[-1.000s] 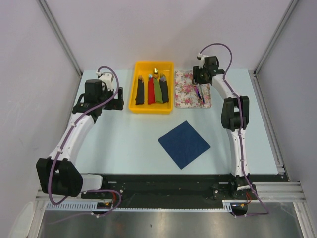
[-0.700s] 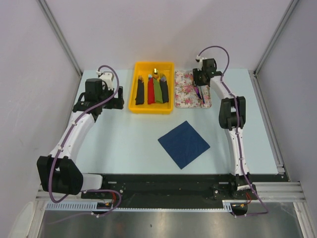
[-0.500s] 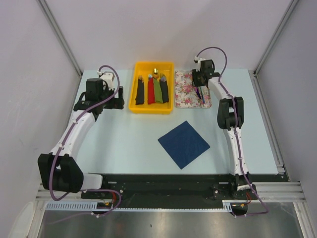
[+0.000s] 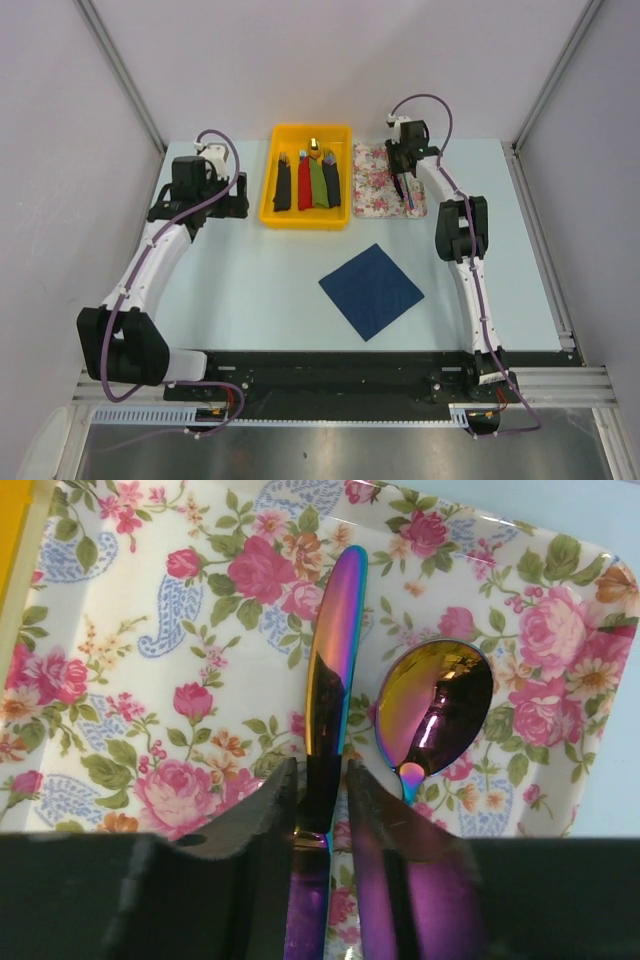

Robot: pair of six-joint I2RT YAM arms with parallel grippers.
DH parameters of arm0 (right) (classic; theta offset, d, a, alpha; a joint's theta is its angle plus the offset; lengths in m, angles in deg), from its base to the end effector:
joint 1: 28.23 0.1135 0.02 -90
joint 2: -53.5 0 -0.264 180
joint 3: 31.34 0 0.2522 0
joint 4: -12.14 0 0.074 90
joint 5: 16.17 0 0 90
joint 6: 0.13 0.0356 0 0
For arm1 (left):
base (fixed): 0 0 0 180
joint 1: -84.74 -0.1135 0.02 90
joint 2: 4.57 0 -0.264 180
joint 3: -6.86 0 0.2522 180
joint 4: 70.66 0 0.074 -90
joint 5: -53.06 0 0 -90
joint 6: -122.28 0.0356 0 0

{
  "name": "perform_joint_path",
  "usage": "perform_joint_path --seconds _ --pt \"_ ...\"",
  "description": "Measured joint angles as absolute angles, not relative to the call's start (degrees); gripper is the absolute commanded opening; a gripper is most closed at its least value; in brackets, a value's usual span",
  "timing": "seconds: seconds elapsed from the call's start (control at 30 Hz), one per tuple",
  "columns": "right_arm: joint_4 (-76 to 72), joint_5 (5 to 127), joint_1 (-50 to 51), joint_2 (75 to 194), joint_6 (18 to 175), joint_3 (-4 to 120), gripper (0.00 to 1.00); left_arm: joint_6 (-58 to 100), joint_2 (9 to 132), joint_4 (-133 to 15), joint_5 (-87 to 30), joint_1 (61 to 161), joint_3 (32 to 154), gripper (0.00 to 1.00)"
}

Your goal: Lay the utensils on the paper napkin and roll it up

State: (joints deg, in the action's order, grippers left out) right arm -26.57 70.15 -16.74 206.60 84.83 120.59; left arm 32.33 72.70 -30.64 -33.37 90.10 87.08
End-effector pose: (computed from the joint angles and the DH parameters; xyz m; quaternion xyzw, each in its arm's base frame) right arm 0.5793 0.1201 0.1576 -0.1436 0.8940 0.0529 0.4210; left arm 0.2996 -0.0303 0.3180 0.0561 0.8931 -0.0485 0.4437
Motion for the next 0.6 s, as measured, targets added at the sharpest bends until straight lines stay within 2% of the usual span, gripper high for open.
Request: perform_joint_path --seconds 0.17,0.27,0.6 --pt "-27.79 70.63 -16.57 206.6 81.84 121.05 0.1 32.35 72.7 -30.66 -33.32 89.51 87.32 1.0" --pt "-28.77 71.07 -16.15 206.53 79.13 121.2 0.0 32.33 72.7 -30.64 -33.32 89.4 87.38 1.0" --pt "-36.27 71.07 -15.26 203.51 73.29 119.48 0.0 32.31 71.39 -30.64 -32.58 89.25 87.36 1.0"
